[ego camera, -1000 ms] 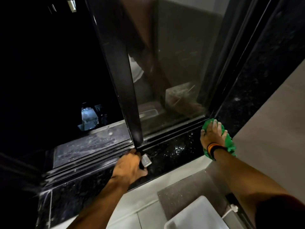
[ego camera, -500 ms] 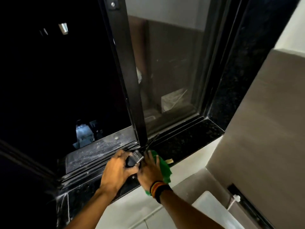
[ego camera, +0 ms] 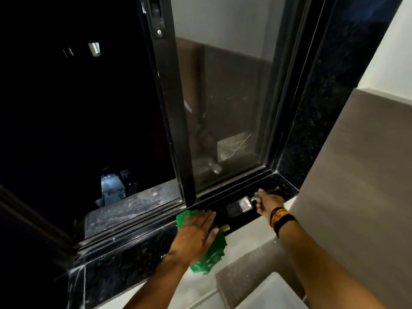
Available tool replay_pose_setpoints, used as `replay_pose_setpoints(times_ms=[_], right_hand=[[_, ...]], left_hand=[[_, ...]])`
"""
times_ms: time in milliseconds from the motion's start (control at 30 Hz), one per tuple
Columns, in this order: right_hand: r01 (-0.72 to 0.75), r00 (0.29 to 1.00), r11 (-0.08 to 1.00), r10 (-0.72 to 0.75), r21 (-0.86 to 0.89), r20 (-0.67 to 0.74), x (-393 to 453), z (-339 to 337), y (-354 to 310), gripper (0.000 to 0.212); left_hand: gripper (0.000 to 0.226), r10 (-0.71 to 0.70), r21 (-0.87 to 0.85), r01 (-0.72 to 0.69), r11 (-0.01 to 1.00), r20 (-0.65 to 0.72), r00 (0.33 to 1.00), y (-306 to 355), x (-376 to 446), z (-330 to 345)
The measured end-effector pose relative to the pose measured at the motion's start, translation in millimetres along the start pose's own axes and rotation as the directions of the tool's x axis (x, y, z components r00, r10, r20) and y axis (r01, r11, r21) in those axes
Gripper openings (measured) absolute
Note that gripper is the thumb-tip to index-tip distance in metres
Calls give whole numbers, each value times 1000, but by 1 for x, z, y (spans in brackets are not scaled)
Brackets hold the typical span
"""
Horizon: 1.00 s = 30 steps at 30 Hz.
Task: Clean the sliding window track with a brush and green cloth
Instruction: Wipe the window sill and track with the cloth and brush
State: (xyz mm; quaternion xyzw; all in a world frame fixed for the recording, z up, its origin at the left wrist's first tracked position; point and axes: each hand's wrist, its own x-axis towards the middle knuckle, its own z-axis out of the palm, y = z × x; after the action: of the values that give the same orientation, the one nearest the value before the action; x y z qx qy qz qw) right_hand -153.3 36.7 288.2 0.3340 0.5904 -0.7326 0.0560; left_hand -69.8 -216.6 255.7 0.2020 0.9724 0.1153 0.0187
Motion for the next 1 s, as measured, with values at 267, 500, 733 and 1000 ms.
replay_pose_setpoints(times_ms=[267,500,733,1000], right_hand=[[77,997,987,-80,-140,-12,17,9,-9,39],[690,723,307,-332,-655,606,-109,72,161,65],[719,614,-124,-348,-684,709,-122,93,183,97],[915,355,-167,-98,-367,930,-160,187,203,73]], left_hand=[[68,93,98,-103,990,101,990,-51,-25,11],[59,130,88,-141,986,115,985,-67,-30,-2],[58,-9,77,6,997,29,1000,-98,-78,1],[62,-394,351,385,854,-46,918,-130,-189,-8]])
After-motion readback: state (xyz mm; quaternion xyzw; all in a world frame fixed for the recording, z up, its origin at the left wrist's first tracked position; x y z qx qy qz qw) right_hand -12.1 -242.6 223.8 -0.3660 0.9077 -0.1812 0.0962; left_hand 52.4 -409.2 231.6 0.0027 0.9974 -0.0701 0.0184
